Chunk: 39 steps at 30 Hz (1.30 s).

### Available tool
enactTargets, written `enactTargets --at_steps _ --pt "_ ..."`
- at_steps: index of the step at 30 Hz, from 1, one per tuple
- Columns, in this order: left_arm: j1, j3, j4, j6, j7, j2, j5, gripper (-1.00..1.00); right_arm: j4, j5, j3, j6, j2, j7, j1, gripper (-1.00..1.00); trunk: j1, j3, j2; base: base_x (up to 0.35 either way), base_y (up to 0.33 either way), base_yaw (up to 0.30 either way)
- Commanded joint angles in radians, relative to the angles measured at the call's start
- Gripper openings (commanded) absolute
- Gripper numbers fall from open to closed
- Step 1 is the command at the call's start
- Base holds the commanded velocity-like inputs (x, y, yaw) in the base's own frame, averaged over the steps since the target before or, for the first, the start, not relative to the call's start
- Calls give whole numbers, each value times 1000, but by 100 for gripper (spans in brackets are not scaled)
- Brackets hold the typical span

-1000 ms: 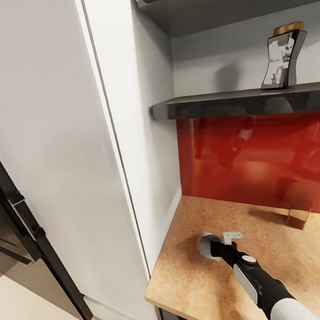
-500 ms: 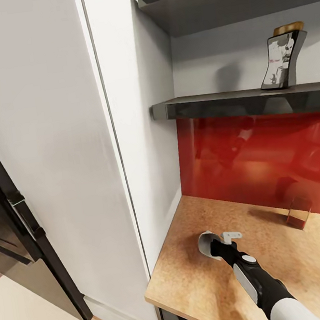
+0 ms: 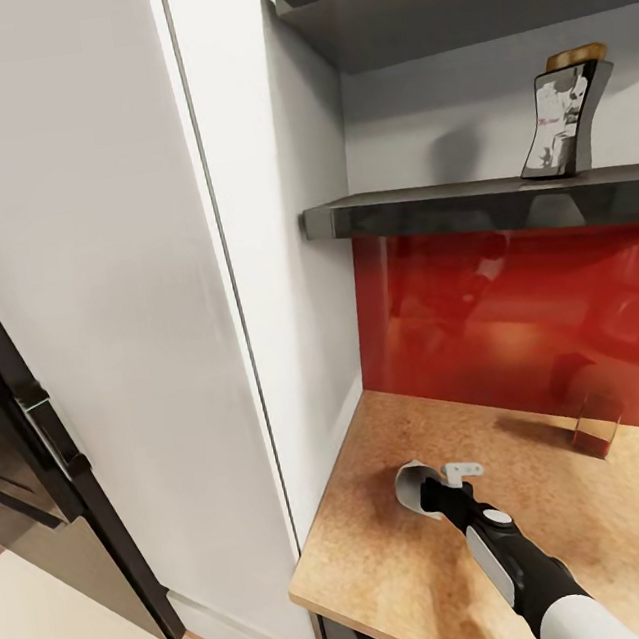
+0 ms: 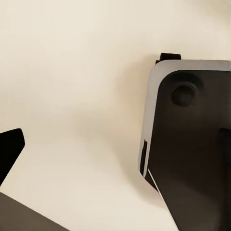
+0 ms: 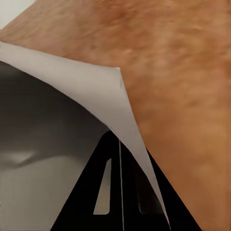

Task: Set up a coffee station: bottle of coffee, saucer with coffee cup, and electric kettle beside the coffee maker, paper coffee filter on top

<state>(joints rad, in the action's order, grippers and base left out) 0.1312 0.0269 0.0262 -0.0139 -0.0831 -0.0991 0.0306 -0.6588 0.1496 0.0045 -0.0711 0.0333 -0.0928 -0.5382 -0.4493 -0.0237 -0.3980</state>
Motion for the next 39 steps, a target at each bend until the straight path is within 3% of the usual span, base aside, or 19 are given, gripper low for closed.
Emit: enactTargets --at_steps 1,4,11,15,18,39 --pt "1 2 0 -1 -1 0 3 100 -2 10 0 -6 -1 0 0 -100 -1 -2 -2 0 0 0" --pt "1 2 0 -1 0 0 3 100 -10 11 -1 -6 -1 0 0 -100 -1 -2 -2 0 0 0" --pt "1 1 0 -3 1 -1 3 100 -217 11 -1 -35 -1 2 0 -100 -1 -2 -2 0 0 0" --pt "1 0 0 -3 1 -1 2 100 -374 13 -1 -202 0 2 -3 -100 -1 -2 -2 0 0 0" --pt "1 -1 1 -3 2 -1 2 100 -430 14 -1 -271 0 1 -3 -100 -1 -2 -2 0 0 0" --pt "1 -1 1 -3 -4 0 0 100 -388 15 -10 -291 -7 -36 -3 -100 -1 -2 -2 -20 -14 0"
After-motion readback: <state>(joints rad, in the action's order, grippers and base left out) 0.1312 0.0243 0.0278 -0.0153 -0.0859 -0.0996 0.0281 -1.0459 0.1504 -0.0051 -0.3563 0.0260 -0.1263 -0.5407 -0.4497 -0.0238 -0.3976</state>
